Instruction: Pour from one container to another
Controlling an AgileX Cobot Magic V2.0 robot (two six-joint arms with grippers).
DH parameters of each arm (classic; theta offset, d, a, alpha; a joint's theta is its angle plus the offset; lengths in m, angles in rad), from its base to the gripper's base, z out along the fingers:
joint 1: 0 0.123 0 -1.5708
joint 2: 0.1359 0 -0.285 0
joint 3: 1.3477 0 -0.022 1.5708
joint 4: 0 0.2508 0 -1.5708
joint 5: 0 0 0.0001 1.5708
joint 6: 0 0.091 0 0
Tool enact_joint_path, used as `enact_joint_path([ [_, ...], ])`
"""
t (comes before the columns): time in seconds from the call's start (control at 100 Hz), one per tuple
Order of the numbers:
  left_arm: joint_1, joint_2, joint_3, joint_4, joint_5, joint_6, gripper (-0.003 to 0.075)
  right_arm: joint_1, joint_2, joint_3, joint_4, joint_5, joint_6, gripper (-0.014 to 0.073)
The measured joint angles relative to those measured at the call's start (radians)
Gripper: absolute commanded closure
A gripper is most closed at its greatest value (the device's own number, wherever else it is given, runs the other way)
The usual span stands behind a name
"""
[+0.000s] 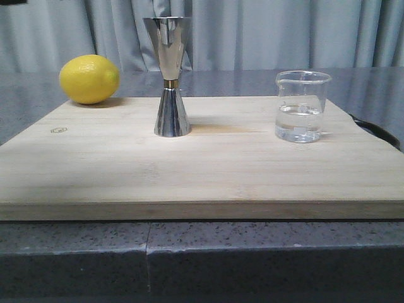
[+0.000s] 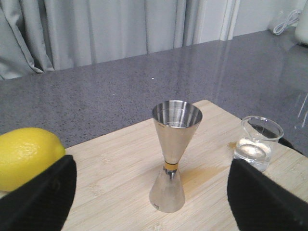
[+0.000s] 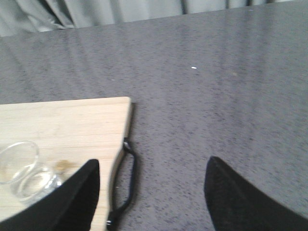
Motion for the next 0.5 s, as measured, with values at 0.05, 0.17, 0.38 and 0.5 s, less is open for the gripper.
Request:
enact_joint_path([
  [0.05,-0.009,0.052,0.0,0.0,-0.037,0.0,0.0111,0.034,0.007,0.015,0.002,-0.041,-0.002,0.0167],
  [0.17,-0.035,0.162,0.0,0.0,-0.147,0.0,0.0111,0.117,0.016,0.062,0.002,-0.158,-0.006,0.0167],
  [0.38,-0.075,0.318,-0.004,0.002,-0.364,-0.04,0.0111,0.211,0.074,0.142,-0.002,-0.299,-0.006,0.0167],
  [0.5,-0.08,0.397,-0.008,0.005,-0.445,-0.066,0.0111,0.223,0.122,0.159,-0.002,-0.338,-0.006,0.0167],
])
